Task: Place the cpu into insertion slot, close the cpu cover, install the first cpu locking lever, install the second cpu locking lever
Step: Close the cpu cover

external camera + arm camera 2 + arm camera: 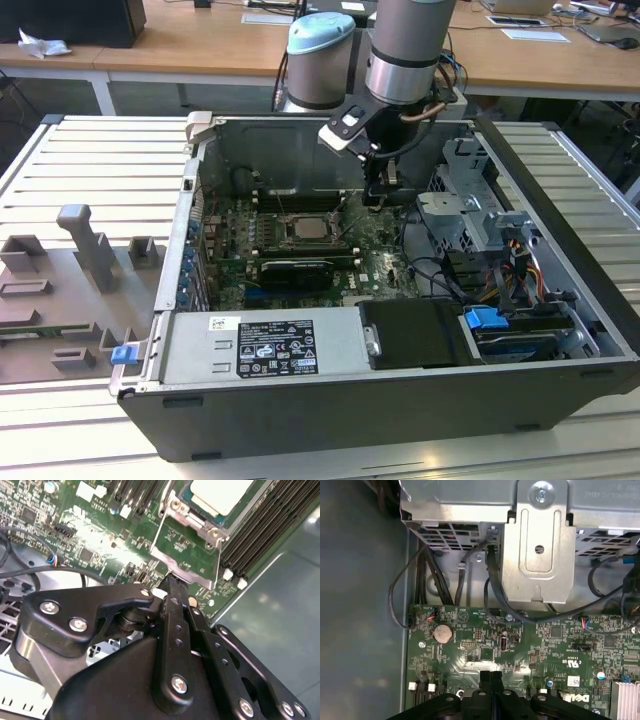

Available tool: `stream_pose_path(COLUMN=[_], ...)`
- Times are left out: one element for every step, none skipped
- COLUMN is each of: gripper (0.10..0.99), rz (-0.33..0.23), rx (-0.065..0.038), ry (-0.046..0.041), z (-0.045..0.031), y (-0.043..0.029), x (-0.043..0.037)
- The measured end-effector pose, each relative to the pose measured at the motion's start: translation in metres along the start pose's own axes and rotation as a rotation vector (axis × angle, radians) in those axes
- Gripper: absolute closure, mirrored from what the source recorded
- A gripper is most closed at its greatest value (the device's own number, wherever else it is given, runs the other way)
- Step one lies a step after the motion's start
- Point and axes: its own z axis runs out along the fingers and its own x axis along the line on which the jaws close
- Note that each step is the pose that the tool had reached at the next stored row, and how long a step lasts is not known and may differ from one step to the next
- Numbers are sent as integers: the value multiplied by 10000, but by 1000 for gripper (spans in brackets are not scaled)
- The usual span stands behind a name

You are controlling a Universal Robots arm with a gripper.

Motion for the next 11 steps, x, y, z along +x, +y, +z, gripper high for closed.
stream_pose_path(gripper=[980, 980, 980, 980, 980, 980, 980, 980, 980, 980, 980], rz=[-1, -6, -9, -8, -7, -8, -7, -7, -8, -8, -8], rx=[0, 0, 0, 1, 1, 0, 0, 0, 0, 0, 0], ry=[-1, -2, -2, -2, -2, -2, 0, 0, -1, -2, -1], z=[2, 3, 3, 4, 3, 4, 4, 6, 6, 6, 7], y=[-15, -32, -44, -54, -59, -61, -63, -66, -69, -78, -84], x=[1, 1, 2, 2, 2, 2, 2, 3, 3, 3, 3])
